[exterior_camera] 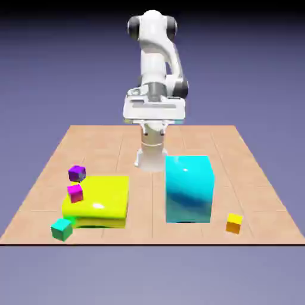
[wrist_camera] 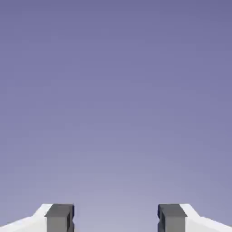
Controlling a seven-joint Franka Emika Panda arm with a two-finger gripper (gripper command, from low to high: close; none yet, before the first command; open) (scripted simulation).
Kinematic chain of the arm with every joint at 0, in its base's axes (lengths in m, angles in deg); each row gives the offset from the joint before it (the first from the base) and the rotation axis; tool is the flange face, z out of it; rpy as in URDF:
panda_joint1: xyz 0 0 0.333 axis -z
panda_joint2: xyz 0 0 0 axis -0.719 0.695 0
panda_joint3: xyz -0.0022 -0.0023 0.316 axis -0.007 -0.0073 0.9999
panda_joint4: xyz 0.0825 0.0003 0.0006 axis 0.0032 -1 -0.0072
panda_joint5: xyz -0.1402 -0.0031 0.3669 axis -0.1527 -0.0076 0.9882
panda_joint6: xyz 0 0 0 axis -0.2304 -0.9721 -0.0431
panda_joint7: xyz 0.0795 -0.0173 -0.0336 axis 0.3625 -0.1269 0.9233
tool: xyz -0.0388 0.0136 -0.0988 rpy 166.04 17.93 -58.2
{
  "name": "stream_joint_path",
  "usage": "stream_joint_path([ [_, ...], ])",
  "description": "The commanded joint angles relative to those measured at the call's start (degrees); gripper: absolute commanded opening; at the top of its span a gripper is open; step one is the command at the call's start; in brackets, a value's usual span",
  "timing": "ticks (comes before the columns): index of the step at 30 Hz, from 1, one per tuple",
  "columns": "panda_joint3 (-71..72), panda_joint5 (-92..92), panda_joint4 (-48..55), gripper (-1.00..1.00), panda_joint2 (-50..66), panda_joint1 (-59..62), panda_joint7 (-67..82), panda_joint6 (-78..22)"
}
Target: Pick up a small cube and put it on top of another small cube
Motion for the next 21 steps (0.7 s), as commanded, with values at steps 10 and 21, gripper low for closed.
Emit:
stream_joint_path([
  [10,20.77,1.07,7.01,0.0,-0.25,-19.96,23.87,-5.69],
  [21,43.61,2.24,14.71,0.0,-0.53,-41.92,50.12,-11.94],
])
